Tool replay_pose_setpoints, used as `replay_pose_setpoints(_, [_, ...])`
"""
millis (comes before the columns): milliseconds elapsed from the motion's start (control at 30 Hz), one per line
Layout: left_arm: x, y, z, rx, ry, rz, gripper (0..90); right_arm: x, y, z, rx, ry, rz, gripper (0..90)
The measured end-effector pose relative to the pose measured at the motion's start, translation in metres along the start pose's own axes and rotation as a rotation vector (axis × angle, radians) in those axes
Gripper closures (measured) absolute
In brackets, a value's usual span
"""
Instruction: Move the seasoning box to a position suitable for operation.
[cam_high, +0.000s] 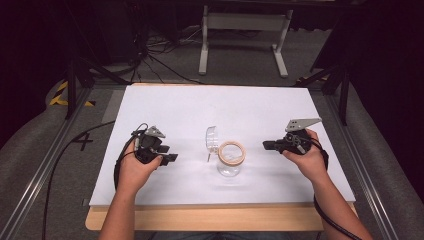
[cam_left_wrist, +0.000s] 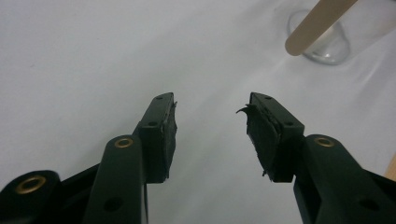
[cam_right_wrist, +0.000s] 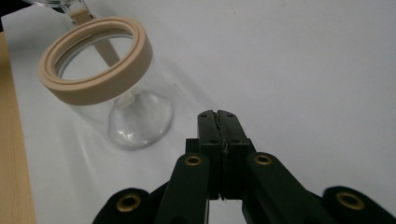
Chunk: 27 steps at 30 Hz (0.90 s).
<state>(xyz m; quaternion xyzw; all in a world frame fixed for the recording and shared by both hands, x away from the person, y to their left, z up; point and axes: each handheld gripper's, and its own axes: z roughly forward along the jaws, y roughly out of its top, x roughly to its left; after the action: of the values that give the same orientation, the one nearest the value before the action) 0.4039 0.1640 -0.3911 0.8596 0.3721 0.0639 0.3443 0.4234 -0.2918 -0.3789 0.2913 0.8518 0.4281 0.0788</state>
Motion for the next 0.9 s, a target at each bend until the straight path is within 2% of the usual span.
replay_pose_setpoints(67, [-0.001, 0.001, -0.002, -0.009, -0.004, 0.007, 51.2, 0.002, 0.001, 0.0, -0.004, 0.007, -0.005, 89.9])
replay_pose_setpoints(200, [-0.007, 0.005, -0.005, -0.033, -0.014, -0.004, 50.6, 0.003, 0.001, 0.0, -0.012, 0.003, -0.011, 90.0])
replay_pose_setpoints(400, [-0.012, 0.008, -0.004, -0.028, -0.025, 0.018, 49.5, 0.006, 0.003, 0.005, -0.025, 0.02, -0.025, 90.0])
replay_pose_setpoints(667, [-0.02, 0.012, -0.009, -0.042, -0.038, 0.036, 49.2, 0.017, 0.006, 0.021, 0.0, 0.063, -0.07, 90.0])
replay_pose_setpoints(900, [-0.027, 0.009, -0.013, -0.041, -0.039, 0.043, 48.6, 0.021, 0.01, 0.039, 0.008, 0.1, -0.083, 90.0])
